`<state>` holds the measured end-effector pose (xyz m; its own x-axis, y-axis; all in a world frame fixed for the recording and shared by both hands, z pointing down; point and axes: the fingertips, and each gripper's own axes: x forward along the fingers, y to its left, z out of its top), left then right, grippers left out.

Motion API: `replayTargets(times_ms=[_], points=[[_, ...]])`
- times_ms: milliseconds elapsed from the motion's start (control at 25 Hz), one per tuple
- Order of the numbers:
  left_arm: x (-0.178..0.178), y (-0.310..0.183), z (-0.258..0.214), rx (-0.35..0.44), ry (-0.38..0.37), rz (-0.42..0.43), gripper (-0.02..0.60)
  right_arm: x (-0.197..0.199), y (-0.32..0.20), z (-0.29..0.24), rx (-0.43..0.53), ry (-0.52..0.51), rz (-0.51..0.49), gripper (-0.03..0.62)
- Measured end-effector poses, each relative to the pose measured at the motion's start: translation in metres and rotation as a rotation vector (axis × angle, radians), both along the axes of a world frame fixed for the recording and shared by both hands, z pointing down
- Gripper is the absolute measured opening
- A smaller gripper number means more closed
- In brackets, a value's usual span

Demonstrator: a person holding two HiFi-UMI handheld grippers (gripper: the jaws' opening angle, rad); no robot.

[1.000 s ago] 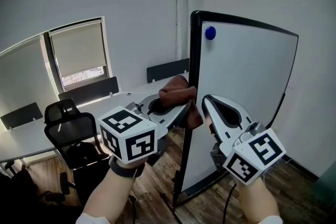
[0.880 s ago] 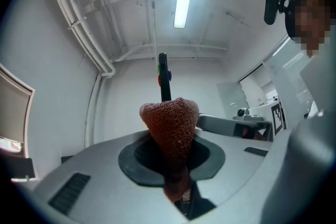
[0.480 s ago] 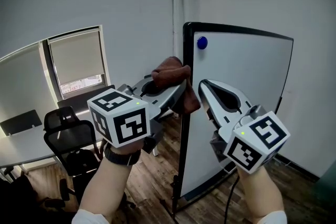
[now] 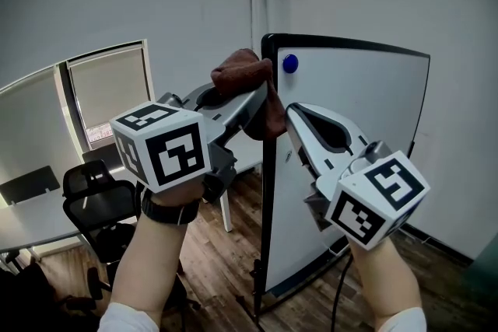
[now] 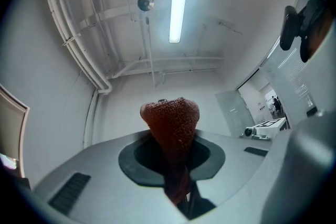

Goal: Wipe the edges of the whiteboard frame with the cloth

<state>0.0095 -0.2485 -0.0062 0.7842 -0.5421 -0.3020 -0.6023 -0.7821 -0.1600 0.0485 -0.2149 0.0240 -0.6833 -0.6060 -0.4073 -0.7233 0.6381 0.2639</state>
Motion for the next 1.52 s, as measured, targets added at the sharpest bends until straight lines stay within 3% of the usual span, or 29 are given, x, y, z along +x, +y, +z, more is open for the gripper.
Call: replayTargets(times_ms=[360,560,880,1080,1320,1520], points=[[0.000,0.007,-0.002,0.044,-0.001,-0.048,0.075,-0.002,-0.002,-0.005,-0.027,-0.007,-0.001,0.005],[0.004,0.008,0.034,0.099,-0.005,-0.066,0.077,0.003,-0.010,0.015,-0.038,-0.017,0.006,0.005],[0.005,0.019,0.105,0.064,0.004,-0.023,0.077,0.000,-0.008,0.065,-0.094,-0.023,0.031,0.005],[0.014,0.010,0.127,0.033,0.010,0.010,0.075,0.007,-0.023,0.088,-0.150,-0.054,0.036,0.005],[0.011,0.024,0.166,0.033,0.011,0.045,0.075,0.004,-0.007,0.124,-0.188,-0.105,0.048,0.005],[0.004,0.024,0.199,0.012,-0.001,0.036,0.075,0.004,-0.005,0.153,-0.241,-0.141,0.061,0.005]])
